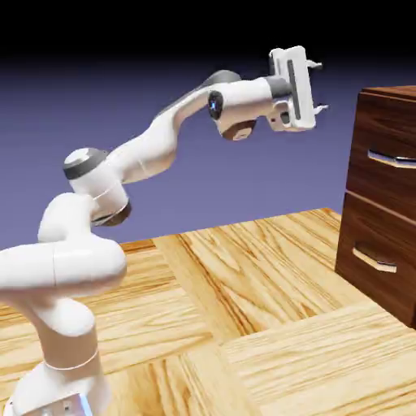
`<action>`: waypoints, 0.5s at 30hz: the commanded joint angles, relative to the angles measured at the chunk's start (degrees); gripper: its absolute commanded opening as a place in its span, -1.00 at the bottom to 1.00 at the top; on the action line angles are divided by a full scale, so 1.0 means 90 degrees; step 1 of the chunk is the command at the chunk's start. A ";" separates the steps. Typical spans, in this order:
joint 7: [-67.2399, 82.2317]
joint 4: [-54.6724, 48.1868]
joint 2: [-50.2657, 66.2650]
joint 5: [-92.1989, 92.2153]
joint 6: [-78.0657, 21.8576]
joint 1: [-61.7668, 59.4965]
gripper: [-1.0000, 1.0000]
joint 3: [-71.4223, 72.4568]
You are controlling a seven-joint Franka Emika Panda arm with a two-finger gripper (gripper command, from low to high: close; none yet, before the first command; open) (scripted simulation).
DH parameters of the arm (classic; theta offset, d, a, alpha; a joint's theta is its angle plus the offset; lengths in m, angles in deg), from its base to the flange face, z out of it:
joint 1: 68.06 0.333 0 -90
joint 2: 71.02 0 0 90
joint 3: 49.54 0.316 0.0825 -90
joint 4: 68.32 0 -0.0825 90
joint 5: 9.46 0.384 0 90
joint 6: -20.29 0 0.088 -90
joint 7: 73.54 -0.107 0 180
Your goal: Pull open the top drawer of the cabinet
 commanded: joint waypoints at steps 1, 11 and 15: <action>-0.0054 -0.0114 -0.0110 0.0277 -0.0047 -0.0202 0.00 0.0129; -0.0457 -0.1414 -0.0627 0.1696 -0.0041 -0.1709 0.00 0.0806; -0.0614 -0.2337 -0.0536 0.1619 0.0302 -0.2281 0.00 0.0789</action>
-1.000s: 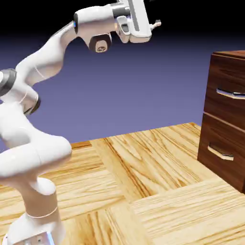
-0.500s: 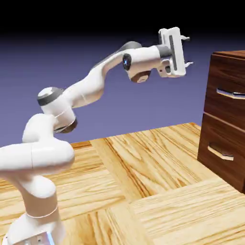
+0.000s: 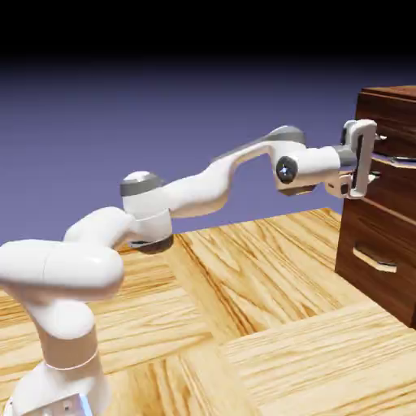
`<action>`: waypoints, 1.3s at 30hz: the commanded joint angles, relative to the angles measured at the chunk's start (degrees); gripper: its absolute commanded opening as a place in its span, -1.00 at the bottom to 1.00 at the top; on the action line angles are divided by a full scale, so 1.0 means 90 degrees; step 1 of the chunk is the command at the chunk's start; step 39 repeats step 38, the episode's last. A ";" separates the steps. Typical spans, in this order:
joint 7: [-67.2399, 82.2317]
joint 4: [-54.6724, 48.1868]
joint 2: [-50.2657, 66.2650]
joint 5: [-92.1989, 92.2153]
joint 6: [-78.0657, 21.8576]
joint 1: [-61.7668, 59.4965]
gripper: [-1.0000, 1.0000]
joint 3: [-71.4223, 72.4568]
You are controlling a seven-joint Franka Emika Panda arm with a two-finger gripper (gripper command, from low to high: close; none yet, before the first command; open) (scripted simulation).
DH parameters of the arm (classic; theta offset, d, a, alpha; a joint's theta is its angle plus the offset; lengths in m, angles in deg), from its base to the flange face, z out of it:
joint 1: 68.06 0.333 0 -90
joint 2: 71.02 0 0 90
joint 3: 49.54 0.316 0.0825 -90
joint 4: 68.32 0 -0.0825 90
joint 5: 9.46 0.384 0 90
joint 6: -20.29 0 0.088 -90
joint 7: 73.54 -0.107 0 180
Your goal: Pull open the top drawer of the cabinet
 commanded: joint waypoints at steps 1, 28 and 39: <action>-0.0013 -0.0079 0.0008 -0.0007 0.0029 -0.0049 0.00 -0.0002; 0.0652 0.5687 -0.0530 -0.0054 -0.1816 0.3876 -1.00 0.0062; 0.0716 0.7325 -0.0668 -0.0417 -0.2008 0.5356 1.00 -0.0006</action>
